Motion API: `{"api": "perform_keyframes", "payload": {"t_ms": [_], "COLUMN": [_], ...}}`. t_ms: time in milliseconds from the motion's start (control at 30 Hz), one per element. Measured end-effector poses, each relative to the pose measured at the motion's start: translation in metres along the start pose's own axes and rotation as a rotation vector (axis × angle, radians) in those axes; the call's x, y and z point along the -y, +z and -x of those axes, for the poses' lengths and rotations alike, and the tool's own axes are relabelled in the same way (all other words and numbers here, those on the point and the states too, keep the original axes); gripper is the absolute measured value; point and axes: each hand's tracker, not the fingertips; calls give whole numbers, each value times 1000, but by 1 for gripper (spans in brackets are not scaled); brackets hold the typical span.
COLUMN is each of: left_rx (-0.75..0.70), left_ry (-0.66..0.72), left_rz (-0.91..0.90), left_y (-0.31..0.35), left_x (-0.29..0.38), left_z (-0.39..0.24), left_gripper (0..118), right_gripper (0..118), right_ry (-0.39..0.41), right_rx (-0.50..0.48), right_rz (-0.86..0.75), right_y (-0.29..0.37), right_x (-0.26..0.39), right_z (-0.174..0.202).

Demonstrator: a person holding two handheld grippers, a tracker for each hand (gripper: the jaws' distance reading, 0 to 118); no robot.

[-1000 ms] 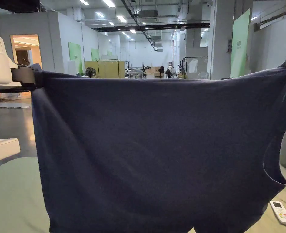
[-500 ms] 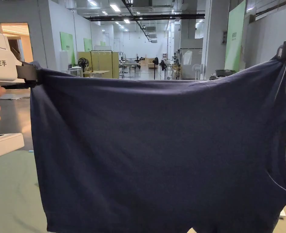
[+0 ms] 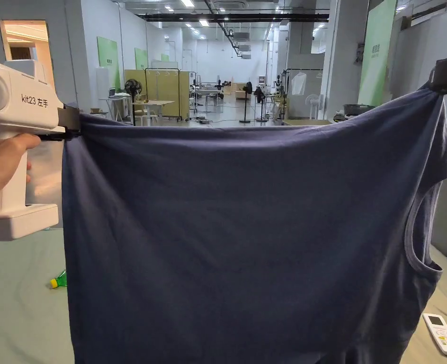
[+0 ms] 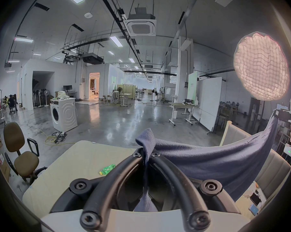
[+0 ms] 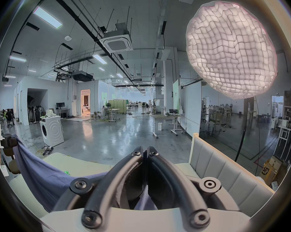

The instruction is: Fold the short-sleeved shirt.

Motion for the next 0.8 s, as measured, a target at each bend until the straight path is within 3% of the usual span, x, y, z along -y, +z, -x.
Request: {"api": "perform_keyframes", "payload": {"t_ms": [200, 333, 433, 533, 600, 800], "left_rx": [-5, -19, 1, -12, -19, 9], "left_ry": [77, 0, 26, 74, 51, 50], "left_rz": [0, 15, 26, 31, 23, 56], "left_y": [-37, -73, -83, -99, -105, -117], "left_x": [2, 4, 9, 5, 5, 37], "left_z": [-1, 9, 11, 13, 9, 1], "left_gripper": [4, 4, 4, 4, 4, 4], "right_gripper": [3, 3, 3, 3, 3, 3], "right_ry": [50, 29, 117, 89, 150, 79], "right_rx": [30, 46, 89, 81, 97, 66], "right_rz": [-18, -1, -38, 5, -33, 9], "right_y": [-47, -63, -78, -93, -101, -109], "right_x": [7, 10, 4, 2, 0, 36], "right_z": [8, 16, 24, 29, 32, 31]}}
